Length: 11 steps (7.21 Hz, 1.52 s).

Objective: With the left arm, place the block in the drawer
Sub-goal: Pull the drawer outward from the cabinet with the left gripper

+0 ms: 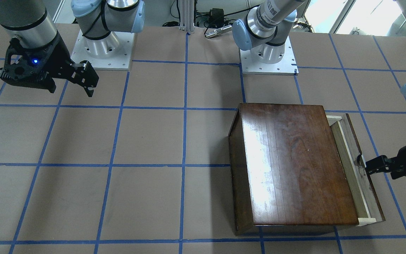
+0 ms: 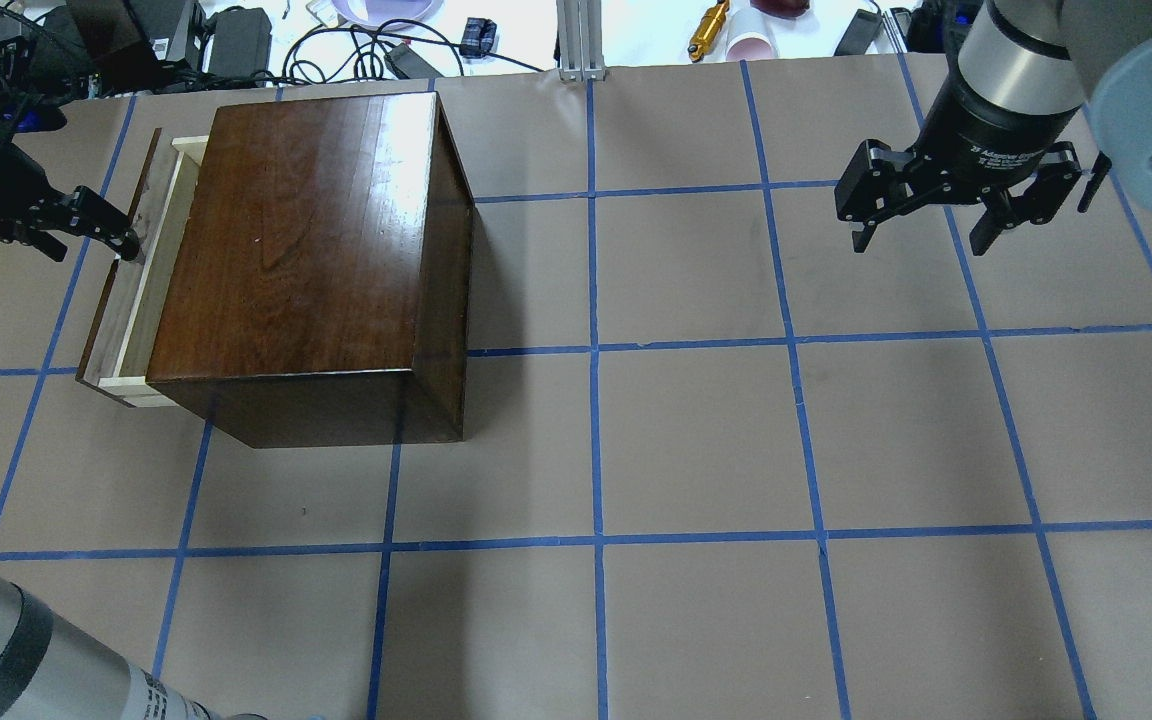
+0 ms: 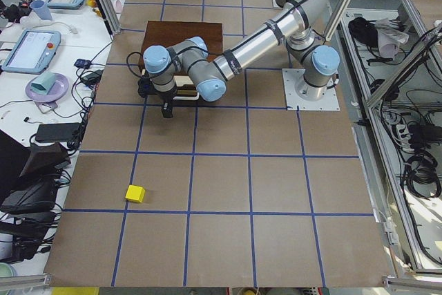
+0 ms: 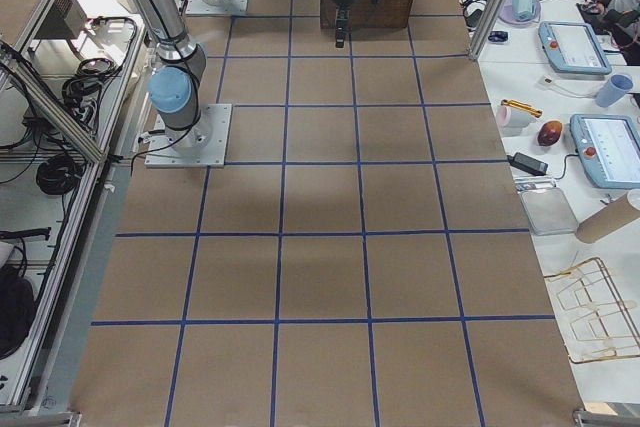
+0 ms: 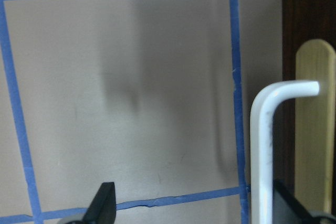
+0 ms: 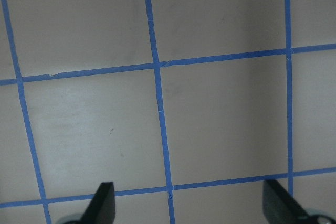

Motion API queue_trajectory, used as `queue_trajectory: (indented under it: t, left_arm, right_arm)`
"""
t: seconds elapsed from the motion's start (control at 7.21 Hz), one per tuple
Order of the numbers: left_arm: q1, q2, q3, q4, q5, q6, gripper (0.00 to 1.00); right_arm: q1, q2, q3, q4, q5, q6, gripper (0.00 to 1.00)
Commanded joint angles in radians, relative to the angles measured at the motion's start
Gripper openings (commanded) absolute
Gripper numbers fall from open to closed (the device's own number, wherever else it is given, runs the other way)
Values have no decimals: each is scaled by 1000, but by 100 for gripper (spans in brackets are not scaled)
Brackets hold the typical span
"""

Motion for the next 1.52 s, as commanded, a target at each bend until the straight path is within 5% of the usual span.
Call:
queue_trajectory:
  t: [0.0,1.39]
  left_arm:
    - [0,-3,1,16,18,0,100]
    - [7,0,22,16,38,41,100]
  right_arm:
    - [0,0,0,0,0,0,100]
    - [0,0,0,0,0,0,100]
